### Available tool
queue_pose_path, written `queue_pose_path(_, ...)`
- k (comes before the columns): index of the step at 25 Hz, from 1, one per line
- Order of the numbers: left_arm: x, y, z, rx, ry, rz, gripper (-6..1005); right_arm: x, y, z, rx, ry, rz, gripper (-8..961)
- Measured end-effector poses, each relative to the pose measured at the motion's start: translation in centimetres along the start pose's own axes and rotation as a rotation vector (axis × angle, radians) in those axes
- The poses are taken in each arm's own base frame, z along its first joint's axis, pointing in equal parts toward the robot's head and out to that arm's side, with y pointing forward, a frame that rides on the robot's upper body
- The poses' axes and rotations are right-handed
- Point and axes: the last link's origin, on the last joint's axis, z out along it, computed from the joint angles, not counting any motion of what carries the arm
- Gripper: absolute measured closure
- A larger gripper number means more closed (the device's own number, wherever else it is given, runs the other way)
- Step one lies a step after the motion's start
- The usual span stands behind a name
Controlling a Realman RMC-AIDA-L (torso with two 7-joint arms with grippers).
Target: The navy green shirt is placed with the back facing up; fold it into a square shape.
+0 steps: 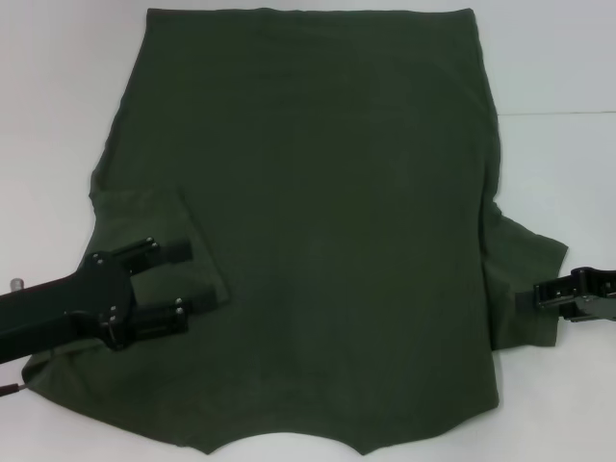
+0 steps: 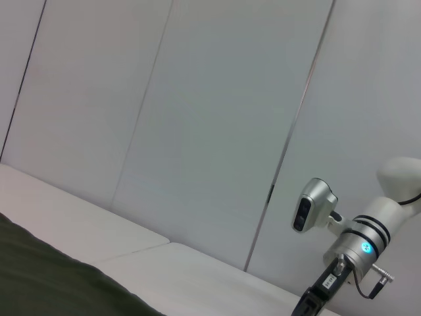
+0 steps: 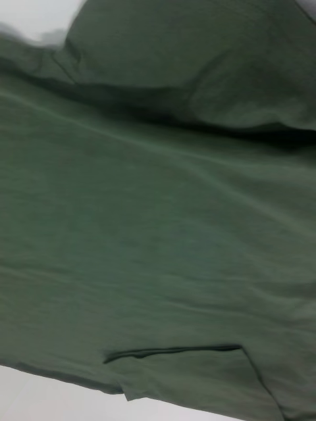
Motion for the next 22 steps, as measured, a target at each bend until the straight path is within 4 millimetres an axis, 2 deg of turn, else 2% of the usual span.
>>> queue_pose_path(12,0.03,-0.01,0.04,-0.001,0.002,-0.001,132,0.12,-0.01,0.31,0.001,-0.003,-0.017,479)
queue_pose_path(17,0.04,-0.01,0.05,-0.001,0.002,-0.003,133,0.08,0.02,0.28,0.003,-0.001,-0.020,690)
queue_pose_path(20,0.04,-0.01,0.06,-0.001,0.002,-0.003,133,0.03,0.07,0.28,0.005,0.001,-0.025,919)
queue_pose_path(22,0.04,-0.01,0.05,-0.001,0.002,-0.003,133,0.01,0.06,0.25,0.007,0.001,-0.027,927)
